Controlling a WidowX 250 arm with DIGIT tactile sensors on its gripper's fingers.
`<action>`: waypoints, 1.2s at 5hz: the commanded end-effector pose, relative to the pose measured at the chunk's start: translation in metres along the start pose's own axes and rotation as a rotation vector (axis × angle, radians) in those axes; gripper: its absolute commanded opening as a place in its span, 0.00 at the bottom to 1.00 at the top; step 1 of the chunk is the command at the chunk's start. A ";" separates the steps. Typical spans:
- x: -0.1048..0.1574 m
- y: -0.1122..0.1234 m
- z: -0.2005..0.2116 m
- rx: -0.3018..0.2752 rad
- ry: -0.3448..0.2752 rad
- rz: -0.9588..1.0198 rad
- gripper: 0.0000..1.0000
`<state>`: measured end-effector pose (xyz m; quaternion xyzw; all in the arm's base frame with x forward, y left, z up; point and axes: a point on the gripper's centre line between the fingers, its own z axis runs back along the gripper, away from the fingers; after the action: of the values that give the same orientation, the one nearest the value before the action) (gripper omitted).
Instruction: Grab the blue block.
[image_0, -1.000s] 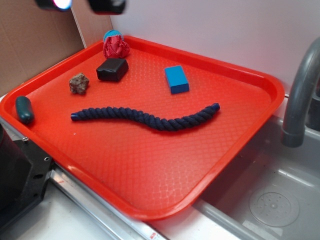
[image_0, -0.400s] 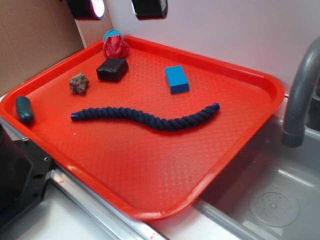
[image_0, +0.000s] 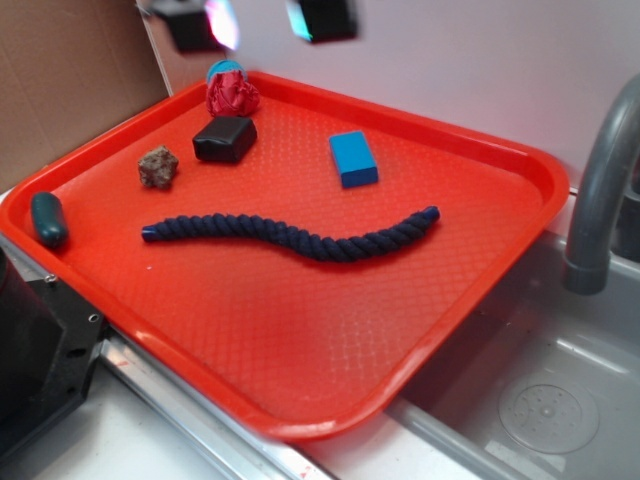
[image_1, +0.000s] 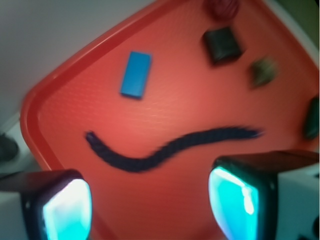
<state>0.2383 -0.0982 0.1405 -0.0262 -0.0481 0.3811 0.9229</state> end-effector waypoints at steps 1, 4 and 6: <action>0.051 0.010 -0.032 -0.055 -0.050 0.282 1.00; 0.101 -0.017 -0.105 0.126 -0.044 0.029 1.00; 0.099 -0.017 -0.125 0.152 0.013 0.009 0.78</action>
<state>0.3270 -0.0550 0.0193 0.0421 -0.0077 0.3823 0.9230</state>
